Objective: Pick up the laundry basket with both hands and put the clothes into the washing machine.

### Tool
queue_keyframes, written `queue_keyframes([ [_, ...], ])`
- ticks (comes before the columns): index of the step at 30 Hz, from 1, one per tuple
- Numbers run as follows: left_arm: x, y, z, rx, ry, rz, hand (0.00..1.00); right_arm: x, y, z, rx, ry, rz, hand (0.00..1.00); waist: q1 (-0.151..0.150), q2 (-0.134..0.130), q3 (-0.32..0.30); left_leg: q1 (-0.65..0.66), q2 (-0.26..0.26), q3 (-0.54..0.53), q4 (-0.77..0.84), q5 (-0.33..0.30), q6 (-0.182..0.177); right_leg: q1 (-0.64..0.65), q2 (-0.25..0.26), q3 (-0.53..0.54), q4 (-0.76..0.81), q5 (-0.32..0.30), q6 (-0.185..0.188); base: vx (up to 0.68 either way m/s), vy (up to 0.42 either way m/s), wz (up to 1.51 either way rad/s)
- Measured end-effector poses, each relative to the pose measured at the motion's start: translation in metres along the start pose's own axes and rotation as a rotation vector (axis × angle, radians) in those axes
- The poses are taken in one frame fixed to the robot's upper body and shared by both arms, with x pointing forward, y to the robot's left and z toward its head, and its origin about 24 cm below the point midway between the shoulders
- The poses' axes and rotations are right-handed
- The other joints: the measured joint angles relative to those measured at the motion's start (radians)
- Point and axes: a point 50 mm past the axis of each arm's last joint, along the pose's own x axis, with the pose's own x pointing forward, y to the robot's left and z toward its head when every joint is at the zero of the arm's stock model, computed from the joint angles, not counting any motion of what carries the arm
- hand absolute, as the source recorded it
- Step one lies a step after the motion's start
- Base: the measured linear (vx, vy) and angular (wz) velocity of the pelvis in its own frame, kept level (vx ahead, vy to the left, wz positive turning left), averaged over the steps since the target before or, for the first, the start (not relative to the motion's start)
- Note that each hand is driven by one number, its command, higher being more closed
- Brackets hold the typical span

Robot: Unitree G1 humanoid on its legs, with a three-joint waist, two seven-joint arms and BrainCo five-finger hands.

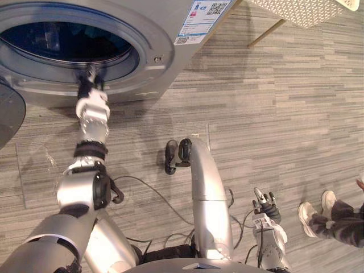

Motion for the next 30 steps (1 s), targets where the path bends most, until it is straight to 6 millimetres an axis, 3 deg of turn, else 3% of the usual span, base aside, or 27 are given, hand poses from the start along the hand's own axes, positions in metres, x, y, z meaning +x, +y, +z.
queue_keyframes([
  [3,-0.016,0.015,-0.04,0.174,0.079,-0.028,0.0,0.0,0.003,-0.003,-0.013,0.013,0.014,0.0,0.014,0.02,0.002,0.05,-0.007,0.017,-0.063,0.027,-0.01,0.053,0.002,-0.01,-0.055,0.006,-0.009,-0.01,-0.12,0.1],
  [6,-0.038,0.046,-0.078,0.459,0.16,-0.045,0.0,-0.001,0.012,-0.011,-0.042,0.049,0.056,0.0,0.029,0.038,0.002,0.146,-0.024,0.055,-0.176,0.077,-0.021,0.139,0.007,-0.022,-0.15,0.031,-0.014,0.03,-0.131,0.1],
  [8,-0.063,0.082,-0.109,0.552,0.261,-0.012,0.0,-0.002,0.015,-0.015,-0.052,0.065,0.072,0.0,0.039,0.066,0.003,0.248,-0.041,0.089,-0.283,0.126,-0.02,0.237,0.014,-0.034,-0.247,0.056,-0.015,0.05,-0.087,0.1],
  [10,-0.079,0.109,-0.12,0.627,0.317,0.015,0.0,-0.003,0.013,-0.019,-0.056,0.081,0.066,0.0,0.048,0.08,0.002,0.324,-0.048,0.117,-0.359,0.155,-0.026,0.303,0.024,-0.039,-0.317,0.077,-0.014,0.06,-0.038,0.03],
  [11,-0.092,0.133,-0.125,0.738,0.361,0.037,0.0,-0.003,0.006,-0.024,-0.065,0.097,0.036,0.0,0.059,0.093,0.001,0.388,-0.066,0.138,-0.428,0.184,-0.03,0.361,0.028,-0.042,-0.379,0.097,-0.015,0.09,-0.017,0.07],
  [14,-0.118,0.194,-0.125,0.942,0.464,0.174,0.0,-0.003,-0.012,-0.034,-0.085,0.142,-0.045,0.0,0.084,0.134,-0.001,0.583,-0.114,0.196,-0.655,0.27,-0.046,0.55,0.056,-0.051,-0.606,0.172,-0.004,0.08,0.015,0.04],
  [17,-0.142,0.242,-0.107,0.903,0.49,0.381,0.0,-0.007,-0.023,-0.038,-0.09,0.164,-0.081,0.0,0.086,0.17,-0.03,0.777,-0.183,0.242,-0.914,0.369,-0.052,0.749,0.079,-0.059,-0.867,0.27,0.006,0.08,0.02,0.03],
  [18,-0.157,0.258,-0.105,0.875,0.516,0.449,0.0,-0.009,-0.032,-0.041,-0.103,0.181,-0.114,0.0,0.086,0.182,-0.07,0.813,-0.208,0.244,-0.988,0.4,-0.053,0.789,0.082,-0.072,-0.941,0.3,0.003,0.14,0.013,0.1],
  [21,-0.221,0.305,-0.113,0.787,0.662,0.621,0.0,-0.028,-0.086,-0.054,-0.104,0.282,-0.321,0.0,0.103,0.227,-0.281,0.92,-0.304,0.224,-1.284,0.519,-0.059,0.924,0.096,-0.095,-1.238,0.406,0.014,0.24,-0.007,0.26],
  [25,-0.262,0.316,-0.13,0.759,0.804,0.615,0.0,-0.039,-0.112,-0.057,-0.161,0.347,-0.41,0.0,0.127,0.246,-0.392,1.004,-0.361,0.181,-1.417,0.581,-0.053,1.045,0.089,-0.14,-1.381,0.454,0.031,0.18,0.072,0.34],
  [27,-0.271,0.316,-0.136,0.758,0.835,0.597,0.0,-0.035,-0.105,-0.06,-0.155,0.356,-0.393,0.0,0.143,0.231,-0.438,1.013,-0.365,0.179,-1.429,0.582,-0.064,1.044,0.064,-0.165,-1.373,0.465,0.011,0.11,0.138,0.25],
  [28,-0.269,0.317,-0.132,0.732,0.808,0.615,0.0,-0.027,-0.091,-0.062,-0.133,0.344,-0.362,0.0,0.151,0.213,-0.446,1.003,-0.346,0.166,-1.265,0.519,-0.045,1.053,0.042,-0.188,-1.353,0.462,0.008,0.04,0.127,0.14],
  [30,-0.27,0.315,-0.135,0.688,0.791,0.629,0.0,-0.015,-0.079,-0.054,-0.132,0.304,-0.323,0.0,0.153,0.205,-0.452,1.017,-0.298,0.118,-1.054,0.469,-0.028,1.071,0.011,-0.2,-1.327,0.459,0.013,0.0,0.165,0.23],
])
